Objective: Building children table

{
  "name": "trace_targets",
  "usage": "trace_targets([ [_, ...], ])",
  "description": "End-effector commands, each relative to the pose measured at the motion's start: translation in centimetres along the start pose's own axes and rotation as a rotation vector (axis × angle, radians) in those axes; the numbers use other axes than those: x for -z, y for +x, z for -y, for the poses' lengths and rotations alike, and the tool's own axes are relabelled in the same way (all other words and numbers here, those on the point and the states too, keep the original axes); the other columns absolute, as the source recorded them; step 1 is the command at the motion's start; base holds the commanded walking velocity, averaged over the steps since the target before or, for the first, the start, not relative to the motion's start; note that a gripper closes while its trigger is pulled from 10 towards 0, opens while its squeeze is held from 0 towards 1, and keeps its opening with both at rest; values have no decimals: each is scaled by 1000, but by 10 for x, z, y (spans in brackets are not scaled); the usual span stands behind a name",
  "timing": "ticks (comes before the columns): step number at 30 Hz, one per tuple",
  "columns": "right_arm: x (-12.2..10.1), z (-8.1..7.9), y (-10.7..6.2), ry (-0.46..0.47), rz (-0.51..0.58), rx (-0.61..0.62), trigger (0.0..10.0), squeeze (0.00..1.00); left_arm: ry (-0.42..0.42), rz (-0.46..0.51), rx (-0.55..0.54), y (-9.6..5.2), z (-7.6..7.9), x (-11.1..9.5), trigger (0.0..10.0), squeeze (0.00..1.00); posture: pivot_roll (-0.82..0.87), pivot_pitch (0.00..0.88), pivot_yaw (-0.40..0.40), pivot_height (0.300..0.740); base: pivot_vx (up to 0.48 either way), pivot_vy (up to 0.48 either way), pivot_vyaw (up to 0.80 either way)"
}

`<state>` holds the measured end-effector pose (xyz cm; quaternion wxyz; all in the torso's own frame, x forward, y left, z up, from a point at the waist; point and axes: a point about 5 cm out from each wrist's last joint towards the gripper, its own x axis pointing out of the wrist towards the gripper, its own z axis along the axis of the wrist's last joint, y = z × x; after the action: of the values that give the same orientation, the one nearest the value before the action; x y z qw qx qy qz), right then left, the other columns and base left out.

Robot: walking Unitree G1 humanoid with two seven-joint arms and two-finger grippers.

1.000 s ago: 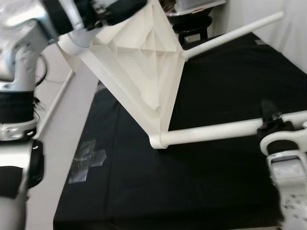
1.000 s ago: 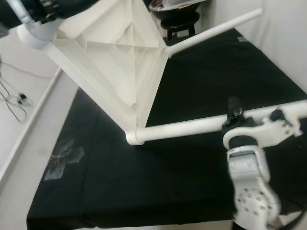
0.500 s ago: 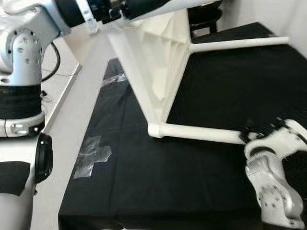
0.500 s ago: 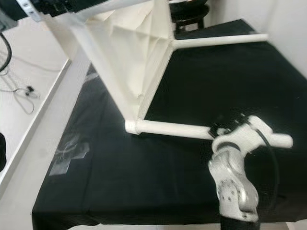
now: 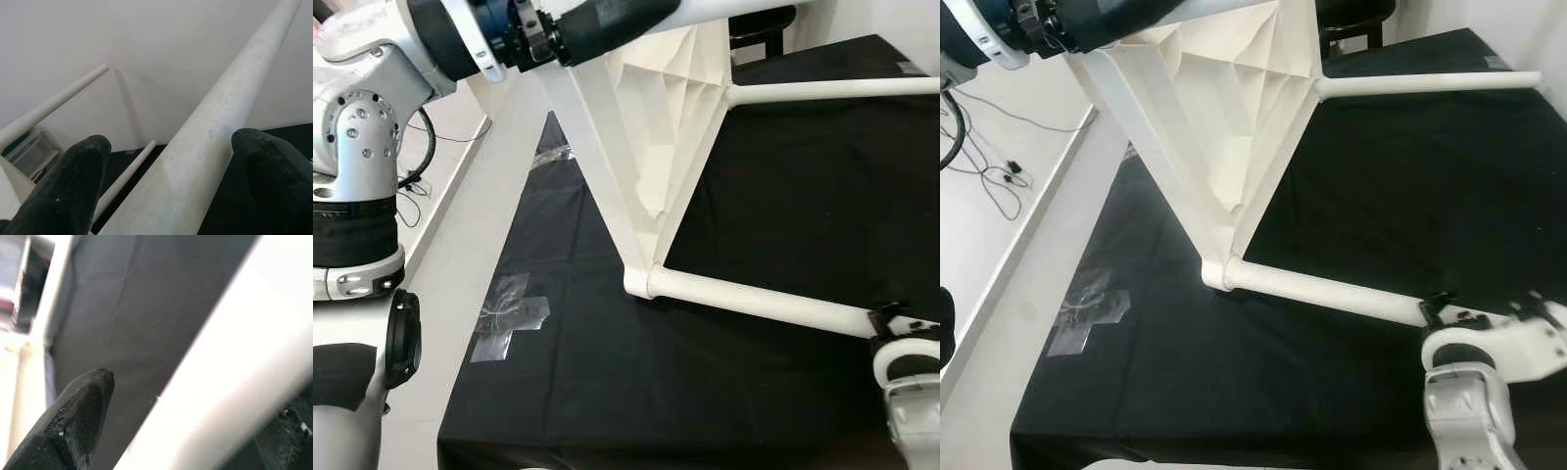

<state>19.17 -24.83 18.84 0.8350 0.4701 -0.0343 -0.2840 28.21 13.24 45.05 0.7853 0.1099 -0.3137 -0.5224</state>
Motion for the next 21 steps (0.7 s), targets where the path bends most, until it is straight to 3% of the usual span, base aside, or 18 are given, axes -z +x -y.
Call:
trace_targets([
  [1, 7, -2, -12, 142, -67, -109, 10000, 1000, -49, -38, -5, -3, 0, 16, 10000, 0, -202, 192, 209, 740, 0, 0, 0],
  [3, 7, -2, -12, 142, -67, -109, 10000, 1000, -49, -38, -5, -3, 0, 16, 10000, 0, -202, 192, 209, 740, 0, 0, 0],
  [5, 9, -7, -30, 186, -120, -252, 10000, 1000, -48, -36, -1, -4, 1, 17, 10000, 0, -202, 197, 210, 740, 0, 0, 0],
  [6, 9, -7, -30, 186, -120, -252, 10000, 1000, -48, -36, -1, -4, 1, 17, 10000, 0, -202, 197, 210, 740, 0, 0, 0],
  [7, 11, 1, -44, 154, -189, -285, 10000, 1000, -45, -37, 2, -4, 2, 17, 10000, 0, -202, 197, 210, 740, 0, 0, 0],
  [10, 10, 17, -60, 110, -279, -280, 10000, 1000, -41, -37, 3, -4, 2, 18, 10000, 0, -203, 202, 206, 740, 0, 0, 0],
  [17, 9, 19, -90, 124, -441, -494, 10000, 1000, -40, -30, -3, -4, 1, 19, 10000, 0, -213, 207, 205, 740, 0, 0, 0],
  [18, 12, 15, -95, 100, -481, -550, 10000, 925, -37, -22, -4, -3, 0, 19, 10000, 0, -214, 209, 205, 740, 0, 0, 0],
  [19, 15, 9, -100, 63, -521, -619, 10000, 322, -41, -4, -7, -3, -1, 17, 10000, 0, -215, 208, 203, 740, 0, 0, 0],
  [20, 15, 9, -100, 63, -521, -619, 10000, 322, -41, -4, -7, -3, -1, 17, 10000, 0, -215, 208, 203, 740, 0, 0, 0],
  [21, 20, -2, -101, 20, -542, -693, 10000, 0, -74, 46, -13, -2, -4, 9, 10000, 0, -214, 203, 200, 740, 0, 0, 0],
])
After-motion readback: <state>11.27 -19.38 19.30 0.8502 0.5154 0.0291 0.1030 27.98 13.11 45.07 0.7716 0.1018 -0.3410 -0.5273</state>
